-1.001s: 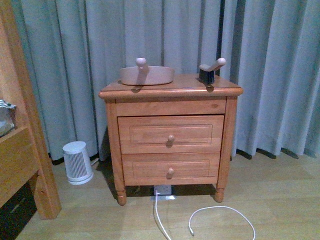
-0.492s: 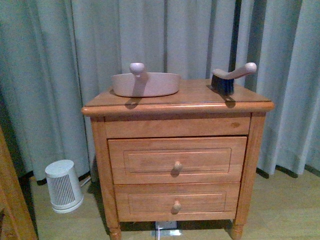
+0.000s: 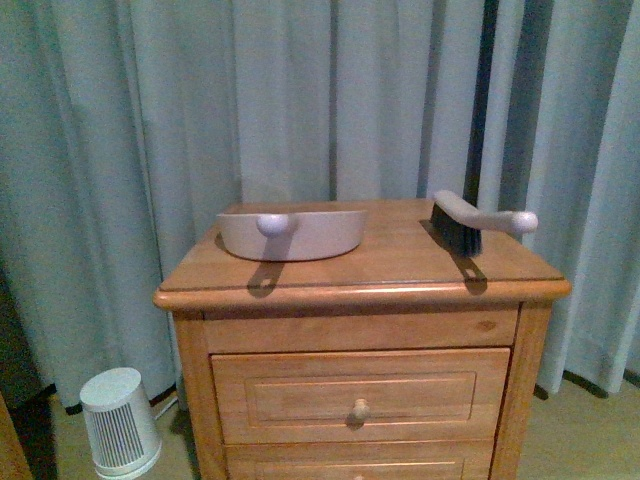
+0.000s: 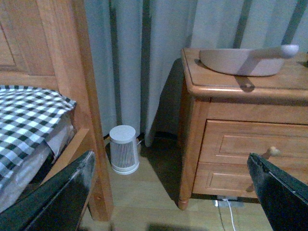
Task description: Clean up trash
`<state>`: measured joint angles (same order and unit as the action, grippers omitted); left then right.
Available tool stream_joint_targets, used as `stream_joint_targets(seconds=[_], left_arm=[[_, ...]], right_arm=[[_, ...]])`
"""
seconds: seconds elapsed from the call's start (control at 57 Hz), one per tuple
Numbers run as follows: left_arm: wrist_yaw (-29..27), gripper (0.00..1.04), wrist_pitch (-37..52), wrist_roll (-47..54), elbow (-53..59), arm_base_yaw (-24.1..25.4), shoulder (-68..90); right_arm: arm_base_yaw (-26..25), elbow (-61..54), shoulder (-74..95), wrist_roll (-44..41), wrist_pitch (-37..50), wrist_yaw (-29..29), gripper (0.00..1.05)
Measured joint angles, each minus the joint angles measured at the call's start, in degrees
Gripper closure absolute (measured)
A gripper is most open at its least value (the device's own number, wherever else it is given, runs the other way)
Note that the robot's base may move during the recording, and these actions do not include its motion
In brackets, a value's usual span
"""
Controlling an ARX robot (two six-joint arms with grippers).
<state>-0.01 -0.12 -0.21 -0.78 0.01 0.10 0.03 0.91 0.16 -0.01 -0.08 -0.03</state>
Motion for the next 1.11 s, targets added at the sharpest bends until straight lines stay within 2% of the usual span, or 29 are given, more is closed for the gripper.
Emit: stream_joint_targets(seconds=[0.632,0.65,0.685,0.702,0.737,0.825,0.948,1.106], left_arm=[[0.4,0.07,-0.1,0.0,0.0,0.0,0.1],[3.2,0.07,-1.6,0.7,-0.5,0.8,0.9],[14.8,0.07,-9.9,2.9,-4.3,3.3,6.5],[17.6,0.07,-11.3,3.6,-5.5,3.2,9.2],[20.3,0.07,-11.3,4.8,-7.3,1.7,14.0],[19.1,0.07,-7.5,6.6,-12.6,-3.7,23.6],[13.4,0.07,0.9,8.5,-22.2,-12.0,38.8],[7.4,0.07,6.8,9.6,-36.2,-22.7,59.4]], right_arm=[[0.0,0.0,0.0,0.0,0.0,0.0,0.07],[0.0,0.0,0.0,0.0,0.0,0.0,0.07],[0.0,0.0,0.0,0.0,0.0,0.0,0.07],[0.0,0.0,0.0,0.0,0.0,-0.2,0.07],[0.0,0.0,0.0,0.0,0.0,0.0,0.07],[0.0,0.0,0.0,0.0,0.0,0.0,0.07],[0.0,0.0,0.0,0.0,0.0,0.0,0.07],[0.0,0.0,0.0,0.0,0.0,0.0,0.07]])
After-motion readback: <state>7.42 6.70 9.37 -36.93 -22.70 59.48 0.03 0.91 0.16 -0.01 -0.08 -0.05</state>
